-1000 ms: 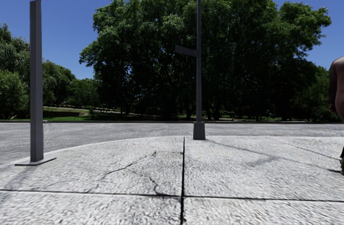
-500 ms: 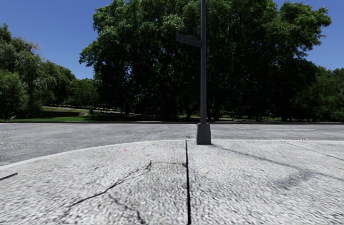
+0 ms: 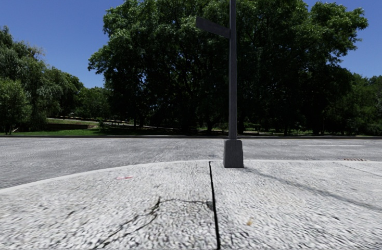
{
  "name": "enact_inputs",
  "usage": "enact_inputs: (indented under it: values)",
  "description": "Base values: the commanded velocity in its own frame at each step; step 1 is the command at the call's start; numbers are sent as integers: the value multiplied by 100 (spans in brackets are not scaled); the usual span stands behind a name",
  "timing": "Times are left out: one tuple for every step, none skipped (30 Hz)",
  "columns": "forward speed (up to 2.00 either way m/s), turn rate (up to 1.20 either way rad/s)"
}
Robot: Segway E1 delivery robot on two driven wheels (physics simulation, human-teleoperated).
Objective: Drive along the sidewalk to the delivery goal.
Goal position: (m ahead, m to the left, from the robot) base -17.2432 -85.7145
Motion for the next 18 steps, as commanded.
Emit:
enact_inputs:
  values:
    - [136,-53]
    - [136,-53]
    - [136,-74]
    - [136,-89]
    - [135,-94]
    - [135,-57]
    - [135,-2]
    - [135,0]
    - [135,0]
    - [135,0]
    - [135,0]
    - [135,-32]
    - [135,-50]
    - [135,-50]
    - [135,-90]
    - [135,-90]
    - [135,-95]
    - [135,-45]
